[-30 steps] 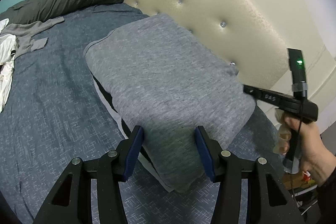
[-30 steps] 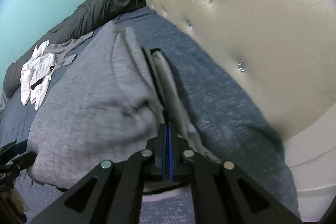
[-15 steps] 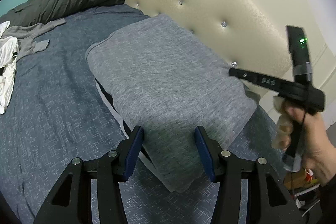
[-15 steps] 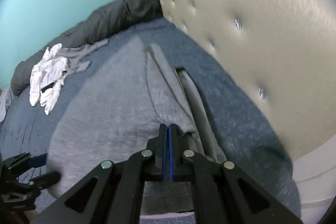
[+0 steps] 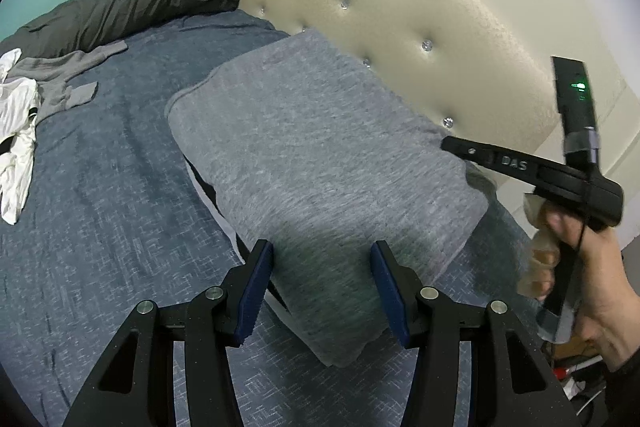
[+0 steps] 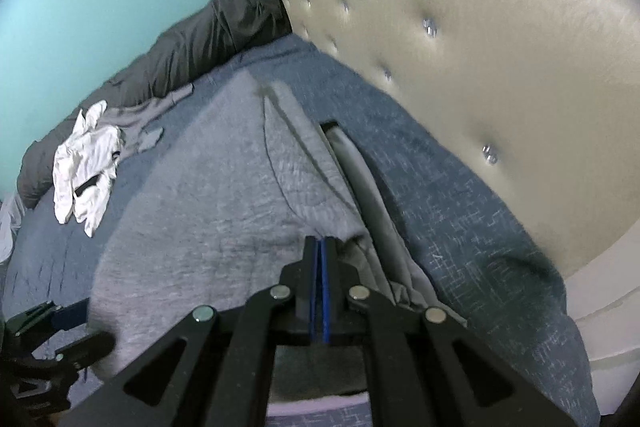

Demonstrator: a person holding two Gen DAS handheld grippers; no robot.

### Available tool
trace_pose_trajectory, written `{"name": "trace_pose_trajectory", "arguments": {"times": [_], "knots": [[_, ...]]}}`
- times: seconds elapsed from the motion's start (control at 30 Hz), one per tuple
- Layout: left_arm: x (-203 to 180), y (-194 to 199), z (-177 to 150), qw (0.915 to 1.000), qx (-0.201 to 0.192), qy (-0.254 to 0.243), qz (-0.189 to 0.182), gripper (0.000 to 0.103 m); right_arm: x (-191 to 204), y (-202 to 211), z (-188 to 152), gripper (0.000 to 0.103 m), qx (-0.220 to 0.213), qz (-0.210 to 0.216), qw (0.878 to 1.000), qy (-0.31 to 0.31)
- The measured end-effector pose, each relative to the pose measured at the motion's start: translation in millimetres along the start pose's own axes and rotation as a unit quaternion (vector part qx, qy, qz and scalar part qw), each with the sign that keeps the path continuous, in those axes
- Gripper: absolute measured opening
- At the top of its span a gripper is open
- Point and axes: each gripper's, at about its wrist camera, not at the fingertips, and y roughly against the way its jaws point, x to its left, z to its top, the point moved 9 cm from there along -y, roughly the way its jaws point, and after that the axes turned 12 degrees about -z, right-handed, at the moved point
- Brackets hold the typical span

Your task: Fold clothes

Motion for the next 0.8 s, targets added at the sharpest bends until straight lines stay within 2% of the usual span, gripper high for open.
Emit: {"name": "trace_pose_trajectory", "arguments": {"times": [0.33,0.8], "knots": [[-24,33,4,0.9999,-0.011,-0.01,0.0,0.055,10,50,7,0.0,-0.024,0.006,1.0,-0.004],[-56,119,7,0.9984,-0.05,-0.022,0.015,0.055,20,144,-7,0.003,-0.053,0.012,0.998,-0.021]]}}
